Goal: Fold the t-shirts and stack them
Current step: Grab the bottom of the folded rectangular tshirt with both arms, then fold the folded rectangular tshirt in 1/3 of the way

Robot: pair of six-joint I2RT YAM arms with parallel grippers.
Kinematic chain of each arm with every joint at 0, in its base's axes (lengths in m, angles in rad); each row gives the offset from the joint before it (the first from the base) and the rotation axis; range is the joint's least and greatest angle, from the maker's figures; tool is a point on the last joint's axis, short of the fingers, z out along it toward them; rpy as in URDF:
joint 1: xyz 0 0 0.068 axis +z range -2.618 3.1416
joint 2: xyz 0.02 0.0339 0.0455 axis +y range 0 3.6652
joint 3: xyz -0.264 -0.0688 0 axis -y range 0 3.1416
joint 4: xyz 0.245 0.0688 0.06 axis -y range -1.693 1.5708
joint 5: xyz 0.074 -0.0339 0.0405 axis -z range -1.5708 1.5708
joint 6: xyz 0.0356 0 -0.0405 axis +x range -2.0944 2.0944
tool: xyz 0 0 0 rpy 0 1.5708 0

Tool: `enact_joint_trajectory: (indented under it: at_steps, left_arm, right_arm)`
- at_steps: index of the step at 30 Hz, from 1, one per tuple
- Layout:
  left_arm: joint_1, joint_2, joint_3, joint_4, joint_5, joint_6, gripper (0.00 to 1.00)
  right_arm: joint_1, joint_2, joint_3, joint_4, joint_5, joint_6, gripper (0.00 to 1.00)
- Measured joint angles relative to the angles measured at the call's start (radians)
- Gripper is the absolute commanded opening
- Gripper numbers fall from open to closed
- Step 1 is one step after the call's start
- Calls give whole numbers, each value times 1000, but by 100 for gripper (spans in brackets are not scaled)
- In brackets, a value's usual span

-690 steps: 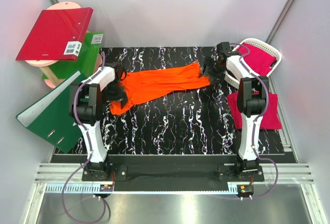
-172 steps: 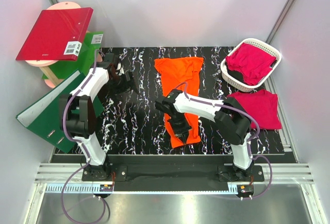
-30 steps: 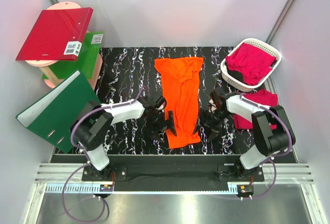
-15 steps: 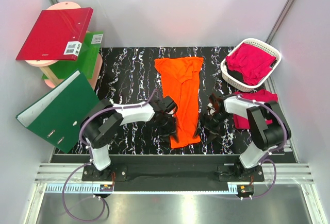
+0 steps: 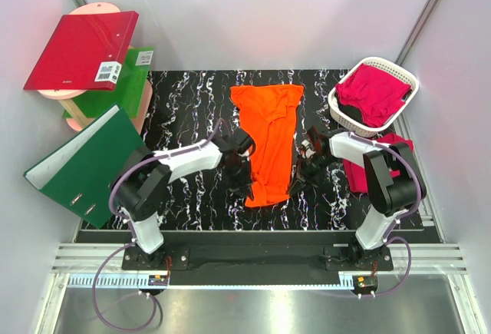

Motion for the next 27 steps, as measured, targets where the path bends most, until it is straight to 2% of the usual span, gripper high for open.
enact_joint_trajectory:
  at_steps: [5,13,17,21,27]
  left_arm:
    - [44,-27,137,-85,-44,56,0]
    - [131,-16,307,-150,-37,116,0]
    - [199,44,384,-162,-27,149,2]
    - [250,159,471,-180,10,195,11]
    - [273,337,598,-219,67,262,15]
  right_arm:
    - [0,-41,96,-56,-3,-5,0]
    - [0,-32,285,-118,16,-15,0]
    - [0,59,438,-116,46,-37,0]
    - [-2,190,581,-118,86,-55,0]
    - [-6,382,779,-149,151,-62,0]
